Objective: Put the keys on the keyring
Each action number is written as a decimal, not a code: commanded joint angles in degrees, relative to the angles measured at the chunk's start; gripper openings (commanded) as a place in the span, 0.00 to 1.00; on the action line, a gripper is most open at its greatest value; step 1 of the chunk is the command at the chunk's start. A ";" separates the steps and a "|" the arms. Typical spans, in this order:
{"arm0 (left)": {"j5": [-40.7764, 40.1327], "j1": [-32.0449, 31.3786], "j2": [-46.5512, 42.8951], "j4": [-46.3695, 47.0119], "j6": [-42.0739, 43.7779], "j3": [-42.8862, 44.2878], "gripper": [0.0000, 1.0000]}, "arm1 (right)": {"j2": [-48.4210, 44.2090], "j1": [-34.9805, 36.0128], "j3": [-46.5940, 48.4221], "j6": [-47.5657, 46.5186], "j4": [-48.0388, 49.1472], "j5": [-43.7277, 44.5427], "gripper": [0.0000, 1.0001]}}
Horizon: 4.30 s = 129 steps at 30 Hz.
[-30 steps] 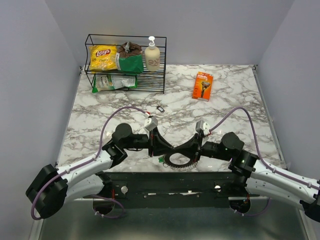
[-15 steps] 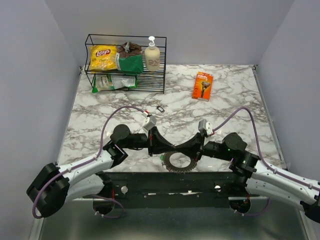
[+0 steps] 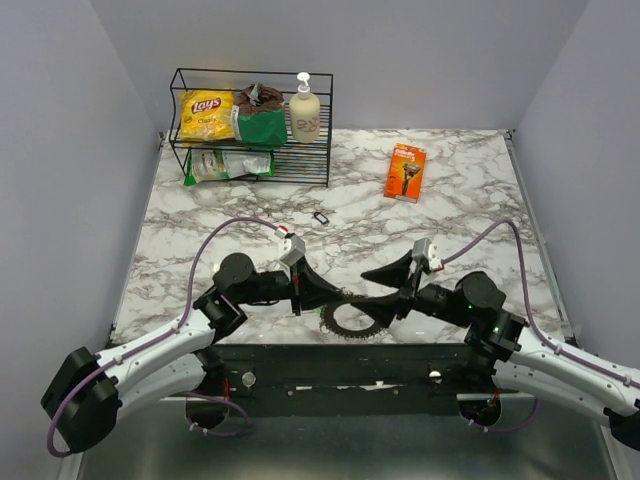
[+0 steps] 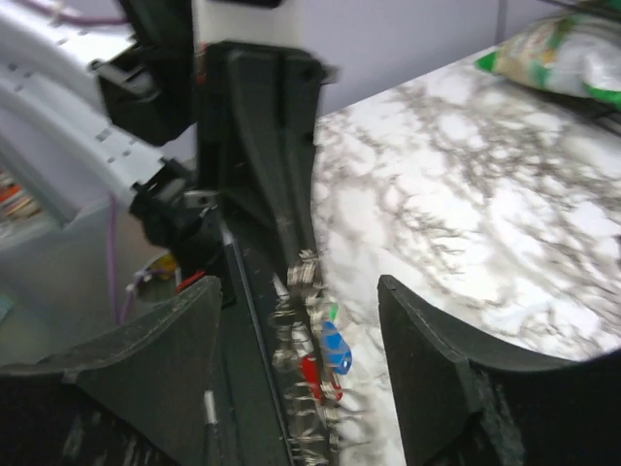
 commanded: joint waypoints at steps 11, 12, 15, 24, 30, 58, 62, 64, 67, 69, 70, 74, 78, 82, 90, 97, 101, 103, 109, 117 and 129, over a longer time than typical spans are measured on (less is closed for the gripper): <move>-22.22 -4.26 -5.43 -16.57 12.05 2.96 0.00 | -5.19 -0.57 -1.69 -0.49 -2.82 12.44 0.88; -23.97 -4.61 -5.69 -16.92 13.45 2.88 0.00 | -4.58 -0.57 -1.60 -0.57 -2.91 12.52 0.88; -31.62 -6.46 -6.22 -18.59 16.09 3.05 0.00 | -3.44 -0.48 -1.34 -0.66 -2.91 13.05 0.88; -40.06 -12.08 -7.45 -18.60 24.09 2.00 0.00 | -2.11 -0.66 -1.16 -0.49 -3.09 14.11 0.89; -43.67 -17.01 -7.36 -17.63 30.59 1.20 0.00 | -0.97 -0.66 -0.81 -0.75 -3.09 13.84 0.90; -77.16 -14.29 -16.85 -44.61 25.24 12.63 0.00 | 54.97 -17.44 36.16 4.26 -16.53 9.63 0.89; -76.63 -12.88 -21.67 -46.19 24.89 12.89 0.00 | 63.53 -19.11 43.12 2.42 -16.62 5.17 0.86; -76.37 -12.70 -23.00 -46.55 24.98 12.81 0.00 | 65.99 -20.69 44.97 2.68 -16.53 3.04 0.80; -75.49 -12.70 -24.76 -46.37 24.98 12.19 0.00 | 71.00 -22.10 48.66 3.47 -16.53 0.14 0.76; -74.53 -12.70 -25.47 -45.58 25.15 11.66 0.00 | 74.43 -22.80 51.12 3.73 -16.53 -0.66 0.74; -73.92 -12.70 -25.55 -45.41 25.16 11.58 0.00 | 75.48 -22.89 52.00 3.73 -16.53 -1.01 0.71; -71.19 -12.70 -24.77 -44.44 25.86 11.40 0.00 | 80.23 -23.86 55.96 5.13 -19.60 -2.24 0.65; -69.17 -12.70 -23.45 -43.82 26.30 11.40 0.00 | 82.87 -25.61 57.29 6.81 -19.78 -4.17 0.59; -68.20 -12.70 -22.57 -43.38 26.56 11.31 0.00 | 84.19 -26.49 57.55 7.95 -19.96 -4.79 0.59; -65.82 -12.70 -23.45 -42.07 27.09 10.70 0.00 | 89.29 -27.37 62.47 10.58 -22.51 -7.60 0.47; -65.04 -12.70 -23.45 -41.98 27.00 10.70 0.00 | 89.47 -27.46 63.78 11.12 -24.44 -6.46 0.48; -64.16 -12.70 -23.27 -41.89 27.35 11.05 0.00 | 91.05 -27.46 67.47 10.94 -29.78 -6.81 0.47; -64.07 -12.70 -23.18 -41.71 27.35 11.05 0.00 | 92.10 -27.46 69.32 10.85 -31.64 -7.42 0.44; -63.10 -12.70 -23.53 -41.71 27.18 11.05 0.00 | 92.64 -27.55 71.00 11.12 -34.99 -6.29 0.44; -62.66 -12.62 -23.97 -41.98 27.18 11.22 0.00 | 94.56 -27.73 75.39 9.36 -41.66 -6.72 0.41; -61.43 -12.70 -24.76 -41.98 27.00 11.49 0.00 | 99.22 -27.99 84.26 7.95 -51.86 -7.42 0.41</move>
